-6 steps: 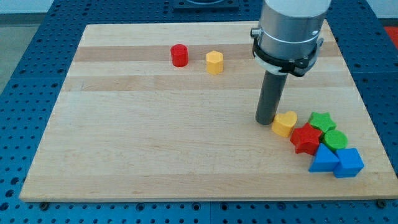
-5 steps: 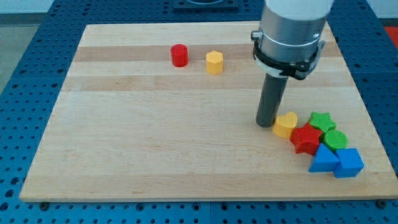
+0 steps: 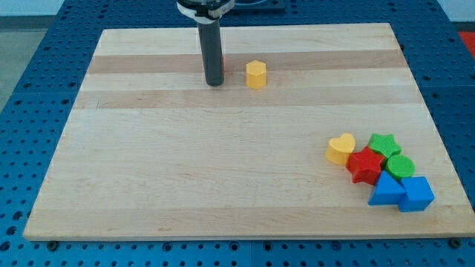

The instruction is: Push the yellow hexagon to the top right side of the green star

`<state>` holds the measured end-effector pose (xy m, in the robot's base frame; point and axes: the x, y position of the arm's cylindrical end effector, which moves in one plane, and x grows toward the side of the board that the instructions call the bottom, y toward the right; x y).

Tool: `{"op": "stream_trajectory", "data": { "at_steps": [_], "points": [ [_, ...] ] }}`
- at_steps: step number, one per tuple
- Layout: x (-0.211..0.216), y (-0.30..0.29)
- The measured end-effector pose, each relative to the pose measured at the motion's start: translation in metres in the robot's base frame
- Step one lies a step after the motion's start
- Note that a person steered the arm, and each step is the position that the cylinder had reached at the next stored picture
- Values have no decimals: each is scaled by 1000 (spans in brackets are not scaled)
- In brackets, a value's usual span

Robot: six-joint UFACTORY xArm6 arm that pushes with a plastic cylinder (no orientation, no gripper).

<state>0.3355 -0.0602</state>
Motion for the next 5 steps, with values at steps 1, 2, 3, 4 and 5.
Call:
{"op": "stream_trajectory", "data": {
  "at_steps": [1,2,3,4,5],
  "points": [
    [-22,5],
    [-22,24],
    [-2,49],
    [19,79],
    [20,102]
  ]
}}
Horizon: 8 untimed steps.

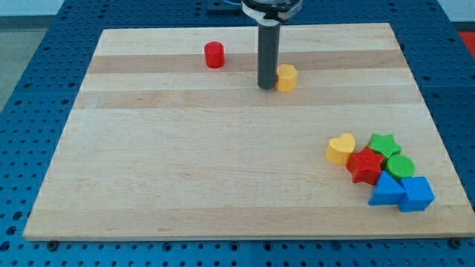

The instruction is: Push the yellow hexagon to the top right side of the green star

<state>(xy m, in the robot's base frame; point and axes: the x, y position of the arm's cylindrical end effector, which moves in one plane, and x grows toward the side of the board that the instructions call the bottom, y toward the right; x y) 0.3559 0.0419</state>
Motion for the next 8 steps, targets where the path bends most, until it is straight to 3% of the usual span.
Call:
{"op": "stream_trajectory", "data": {
  "at_steps": [3,5,8],
  "points": [
    [-38,25],
    [-38,76],
    [20,88]
  ]
}}
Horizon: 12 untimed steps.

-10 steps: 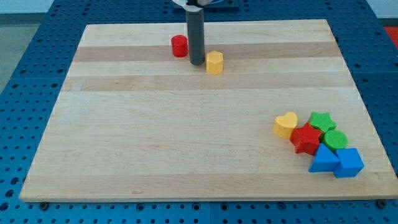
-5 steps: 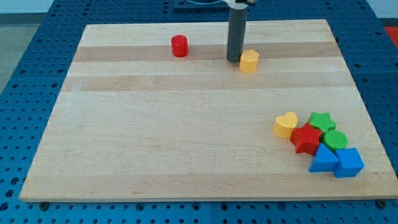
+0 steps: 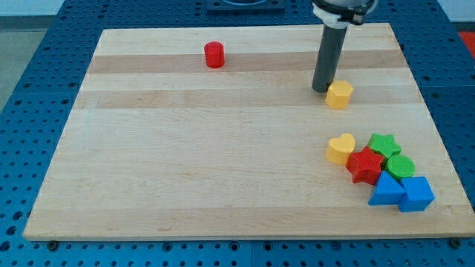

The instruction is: Push the yellow hexagon to the top right side of the green star

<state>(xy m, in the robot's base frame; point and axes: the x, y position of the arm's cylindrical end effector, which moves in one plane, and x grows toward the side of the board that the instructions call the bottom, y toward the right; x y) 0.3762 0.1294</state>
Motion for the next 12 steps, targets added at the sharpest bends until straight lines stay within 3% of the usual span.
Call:
{"op": "stream_trajectory", "data": {
  "at_steps": [6,12],
  "points": [
    [9,67],
    [68,74]
  ]
}}
